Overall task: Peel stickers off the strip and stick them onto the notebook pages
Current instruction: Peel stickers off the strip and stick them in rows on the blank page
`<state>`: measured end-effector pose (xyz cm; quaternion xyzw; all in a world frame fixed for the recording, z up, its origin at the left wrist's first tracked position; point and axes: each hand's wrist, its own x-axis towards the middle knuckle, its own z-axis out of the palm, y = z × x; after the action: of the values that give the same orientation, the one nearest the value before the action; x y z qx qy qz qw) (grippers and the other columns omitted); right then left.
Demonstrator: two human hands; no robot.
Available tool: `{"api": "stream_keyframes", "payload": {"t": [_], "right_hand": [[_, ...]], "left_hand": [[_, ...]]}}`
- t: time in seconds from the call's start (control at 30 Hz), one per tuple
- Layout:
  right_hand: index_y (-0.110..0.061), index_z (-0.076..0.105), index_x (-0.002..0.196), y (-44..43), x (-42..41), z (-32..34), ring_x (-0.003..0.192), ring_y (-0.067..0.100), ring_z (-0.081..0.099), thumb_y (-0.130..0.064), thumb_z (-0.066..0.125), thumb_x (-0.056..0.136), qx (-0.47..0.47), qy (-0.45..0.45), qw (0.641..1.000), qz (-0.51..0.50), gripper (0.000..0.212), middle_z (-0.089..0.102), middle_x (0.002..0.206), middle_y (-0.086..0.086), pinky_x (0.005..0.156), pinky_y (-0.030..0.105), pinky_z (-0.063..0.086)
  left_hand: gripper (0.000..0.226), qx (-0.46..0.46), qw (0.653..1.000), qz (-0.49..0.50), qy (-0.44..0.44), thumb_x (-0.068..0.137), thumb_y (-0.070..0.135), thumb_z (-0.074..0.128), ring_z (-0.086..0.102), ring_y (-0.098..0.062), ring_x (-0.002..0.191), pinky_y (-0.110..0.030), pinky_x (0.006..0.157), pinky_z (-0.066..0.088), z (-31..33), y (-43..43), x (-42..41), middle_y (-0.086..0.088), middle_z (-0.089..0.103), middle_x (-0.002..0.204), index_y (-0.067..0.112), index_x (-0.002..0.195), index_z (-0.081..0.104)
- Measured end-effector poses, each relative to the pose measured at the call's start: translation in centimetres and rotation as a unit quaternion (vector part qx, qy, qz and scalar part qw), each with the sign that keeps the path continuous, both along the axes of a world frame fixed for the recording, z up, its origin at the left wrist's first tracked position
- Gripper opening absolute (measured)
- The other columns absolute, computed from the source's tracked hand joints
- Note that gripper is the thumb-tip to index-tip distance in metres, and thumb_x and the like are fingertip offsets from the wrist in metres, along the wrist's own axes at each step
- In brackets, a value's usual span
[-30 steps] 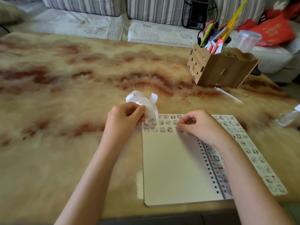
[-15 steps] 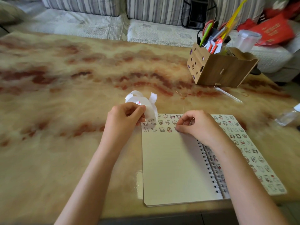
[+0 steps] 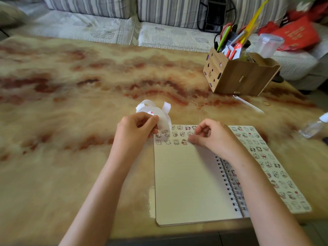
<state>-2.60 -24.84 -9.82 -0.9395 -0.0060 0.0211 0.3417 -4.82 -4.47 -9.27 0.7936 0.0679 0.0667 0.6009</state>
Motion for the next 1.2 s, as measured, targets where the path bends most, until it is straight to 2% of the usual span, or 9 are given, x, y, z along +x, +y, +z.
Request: {"api": "stream_keyframes", "payload": {"t": [0.17, 0.33, 0.47, 0.57, 0.67, 0.73, 0.83, 1.0, 1.2], "right_hand": [[-0.021, 0.064, 0.085, 0.0, 0.3, -0.4, 0.062, 0.005, 0.048, -0.022, 0.073, 0.083, -0.029, -0.020, 0.999, -0.014, 0.009, 0.058, 0.072, -0.009, 0.067, 0.029, 0.044], [-0.020, 0.065, 0.084, 0.0, 0.2, -0.2, 0.062, 0.007, 0.048, -0.029, 0.077, 0.078, -0.007, -0.016, 1.000, -0.010, 0.017, 0.058, 0.071, -0.008, 0.064, 0.029, 0.041], [-0.021, 0.063, 0.085, 0.0, 0.3, -0.3, 0.060, 0.004, 0.047, -0.024, 0.073, 0.082, -0.027, -0.013, 1.000, -0.008, 0.011, 0.057, 0.072, -0.009, 0.061, 0.024, 0.040], [-0.022, 0.063, 0.085, 0.0, 0.2, -0.3, 0.061, 0.004, 0.048, -0.023, 0.069, 0.085, -0.028, -0.039, 0.999, -0.013, 0.006, 0.059, 0.075, -0.008, 0.062, 0.026, 0.042], [-0.022, 0.065, 0.086, 0.6, 0.0, 0.3, 0.063, 0.006, 0.052, -0.028, 0.067, 0.087, 0.046, -0.106, 0.993, -0.001, 0.006, 0.063, 0.080, -0.010, 0.062, 0.023, 0.042], [-0.021, 0.067, 0.086, 1.4, -0.4, 1.0, 0.068, 0.009, 0.054, -0.026, 0.067, 0.087, 0.116, -0.139, 0.983, 0.041, 0.005, 0.065, 0.079, -0.014, 0.062, 0.019, 0.040], [-0.019, 0.070, 0.085, 2.8, -1.0, 1.5, 0.071, 0.012, 0.057, -0.022, 0.073, 0.082, 0.180, -0.140, 0.969, 0.091, 0.005, 0.067, 0.075, -0.016, 0.062, 0.018, 0.039], [-0.021, 0.069, 0.083, 4.0, -1.3, 0.9, 0.069, 0.015, 0.061, -0.015, 0.076, 0.079, 0.184, -0.153, 0.965, 0.105, 0.011, 0.070, 0.074, -0.006, 0.054, 0.017, 0.035], [-0.021, 0.066, 0.084, 4.3, -1.2, 0.9, 0.067, 0.017, 0.057, -0.011, 0.074, 0.081, 0.228, -0.173, 0.954, 0.092, 0.014, 0.069, 0.075, -0.002, 0.058, 0.019, 0.040]], "left_hand": [[0.023, -0.002, 1.000, -0.004, 0.002, 0.090, 0.024, 0.058, 0.057, -0.001, 0.058, -0.006, 0.055, 0.041, -0.1, 0.0, 0.0, 0.001, 0.071, 0.068, 0.013, 0.076, 0.072], [0.024, -0.006, 1.000, -0.002, -0.001, 0.090, 0.026, 0.058, 0.056, -0.003, 0.058, -0.010, 0.058, 0.042, -0.1, 0.0, 0.1, 0.003, 0.069, 0.066, 0.015, 0.073, 0.072], [0.025, -0.005, 1.000, -0.007, -0.011, 0.090, 0.026, 0.059, 0.055, -0.002, 0.056, -0.009, 0.058, 0.042, 0.0, -0.1, 0.0, 0.003, 0.068, 0.065, 0.014, 0.072, 0.071], [0.024, -0.007, 1.000, -0.004, -0.018, 0.090, 0.027, 0.059, 0.056, -0.002, 0.057, -0.014, 0.061, 0.043, 0.0, -0.1, 0.0, 0.005, 0.069, 0.066, 0.016, 0.072, 0.071], [0.025, -0.012, 1.000, -0.001, -0.024, 0.091, 0.027, 0.059, 0.058, -0.003, 0.059, -0.020, 0.065, 0.046, -0.1, -0.1, 0.2, 0.003, 0.071, 0.068, 0.015, 0.073, 0.072], [0.024, -0.019, 0.999, -0.002, -0.030, 0.091, 0.025, 0.059, 0.062, -0.003, 0.060, -0.016, 0.063, 0.047, -0.1, -0.1, 0.3, 0.002, 0.071, 0.068, 0.013, 0.074, 0.071], [0.022, -0.034, 0.999, -0.005, -0.041, 0.092, 0.021, 0.058, 0.066, -0.003, 0.063, -0.013, 0.061, 0.049, 0.0, -0.2, 0.4, 0.000, 0.072, 0.069, 0.009, 0.077, 0.071], [0.021, -0.057, 0.997, -0.012, -0.055, 0.093, 0.017, 0.057, 0.067, -0.006, 0.062, -0.016, 0.059, 0.053, 0.0, -0.2, 0.5, 0.003, 0.071, 0.067, 0.005, 0.081, 0.070], [0.034, -0.066, 0.996, -0.044, -0.050, 0.096, 0.027, 0.051, 0.068, -0.008, 0.067, -0.014, 0.059, 0.049, 0.0, -0.4, 0.6, -0.005, 0.073, 0.073, 0.004, 0.082, 0.072]]}}
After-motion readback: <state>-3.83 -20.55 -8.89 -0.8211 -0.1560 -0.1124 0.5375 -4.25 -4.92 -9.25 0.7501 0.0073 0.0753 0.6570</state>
